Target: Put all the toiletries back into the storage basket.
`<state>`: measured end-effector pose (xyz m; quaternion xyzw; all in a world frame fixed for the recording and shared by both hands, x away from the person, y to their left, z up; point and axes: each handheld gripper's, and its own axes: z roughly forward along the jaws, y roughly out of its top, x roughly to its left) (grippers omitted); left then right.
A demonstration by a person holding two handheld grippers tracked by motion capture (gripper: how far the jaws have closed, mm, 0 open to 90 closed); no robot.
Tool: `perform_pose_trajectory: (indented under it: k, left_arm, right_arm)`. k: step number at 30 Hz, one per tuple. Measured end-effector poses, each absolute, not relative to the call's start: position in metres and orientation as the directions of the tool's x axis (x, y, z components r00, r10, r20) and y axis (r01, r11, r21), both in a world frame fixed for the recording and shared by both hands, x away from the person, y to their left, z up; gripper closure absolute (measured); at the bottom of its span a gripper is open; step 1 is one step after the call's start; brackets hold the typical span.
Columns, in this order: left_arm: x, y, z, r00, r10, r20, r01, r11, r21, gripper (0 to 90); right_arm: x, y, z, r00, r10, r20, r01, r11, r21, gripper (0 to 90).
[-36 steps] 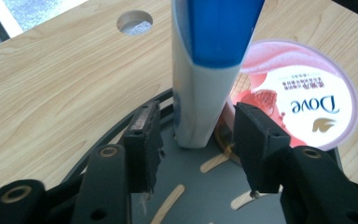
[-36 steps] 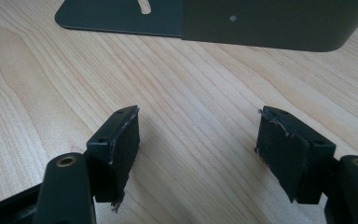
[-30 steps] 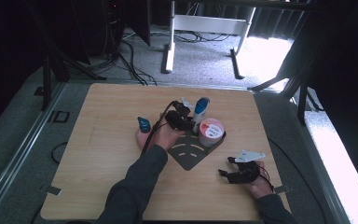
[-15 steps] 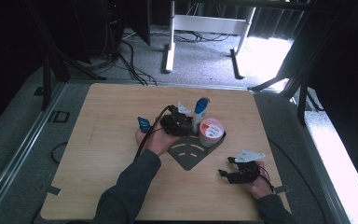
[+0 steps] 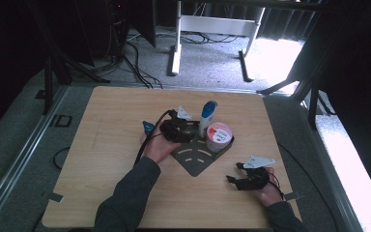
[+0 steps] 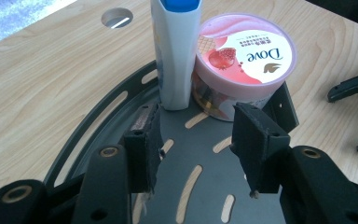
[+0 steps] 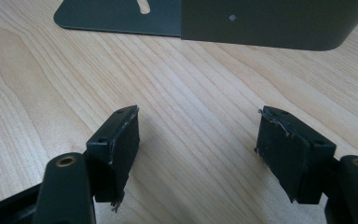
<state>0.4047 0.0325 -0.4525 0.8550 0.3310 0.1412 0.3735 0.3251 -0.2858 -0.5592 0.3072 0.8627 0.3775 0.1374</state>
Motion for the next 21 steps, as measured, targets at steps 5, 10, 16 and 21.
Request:
perform_pose_trajectory:
  k: [5,10,16,21]
  left_arm:
    - [0.400,0.036,-0.452,0.750,0.661,0.006,0.448,-0.515,0.731,51.9]
    - [0.396,0.041,-0.452,0.753,0.658,0.003,0.445,-0.512,0.734,51.8]
    - [0.385,0.047,-0.450,0.770,0.638,-0.027,0.445,-0.505,0.740,50.4]
    - [0.379,0.052,-0.451,0.770,0.638,-0.024,0.440,-0.503,0.744,50.3]
  right_arm:
    - [0.324,-0.286,-0.559,-0.772,0.636,-0.004,0.429,0.525,0.735,29.5]
    - [0.322,-0.287,-0.559,-0.769,0.639,-0.003,0.430,0.522,0.736,29.5]
    - [0.321,-0.287,-0.559,-0.767,0.642,-0.006,0.431,0.521,0.737,29.9]
    - [0.320,-0.287,-0.559,-0.761,0.649,-0.005,0.436,0.516,0.738,30.7]
